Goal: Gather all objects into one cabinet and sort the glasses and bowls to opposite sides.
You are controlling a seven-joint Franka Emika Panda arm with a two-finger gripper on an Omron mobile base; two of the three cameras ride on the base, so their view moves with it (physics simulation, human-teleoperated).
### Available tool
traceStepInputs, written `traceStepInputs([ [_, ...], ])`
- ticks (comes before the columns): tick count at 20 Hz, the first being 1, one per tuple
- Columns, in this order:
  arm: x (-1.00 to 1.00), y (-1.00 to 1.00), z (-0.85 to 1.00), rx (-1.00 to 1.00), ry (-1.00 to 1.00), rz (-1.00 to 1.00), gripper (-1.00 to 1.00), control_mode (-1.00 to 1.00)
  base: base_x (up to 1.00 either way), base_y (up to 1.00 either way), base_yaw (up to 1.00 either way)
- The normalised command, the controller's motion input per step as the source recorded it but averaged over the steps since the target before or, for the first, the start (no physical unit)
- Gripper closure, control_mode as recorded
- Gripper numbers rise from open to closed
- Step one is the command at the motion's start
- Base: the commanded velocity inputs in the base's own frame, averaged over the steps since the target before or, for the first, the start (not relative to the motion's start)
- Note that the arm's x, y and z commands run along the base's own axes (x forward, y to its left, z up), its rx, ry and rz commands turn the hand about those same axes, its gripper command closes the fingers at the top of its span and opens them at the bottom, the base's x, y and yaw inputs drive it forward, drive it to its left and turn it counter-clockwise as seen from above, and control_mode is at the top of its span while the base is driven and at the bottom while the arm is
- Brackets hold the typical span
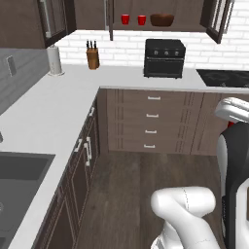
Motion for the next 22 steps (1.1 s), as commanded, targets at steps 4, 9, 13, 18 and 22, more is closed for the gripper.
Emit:
traceStepInputs([
  [4,0.0,0.0,0.0,0.0,0.0,0.0,1.0,1.0,0.6,-0.41,0.0],
  [9,0.0,0.0,0.0,0.0,0.0,0.0,1.0,1.0,0.47,-0.38,0.0],
  [13,0.0,0.0,0.0,0.0,0.0,0.0,1.0,1.0,0.3,-0.25,0.0],
  [18,0.0,0.0,0.0,0.0,0.0,0.0,1.0,1.0,0.07,-0.23,0.0],
  [22,0.0,0.0,0.0,0.0,0.0,0.0,1.0,1.0,0.0,-0.37,0.0],
])
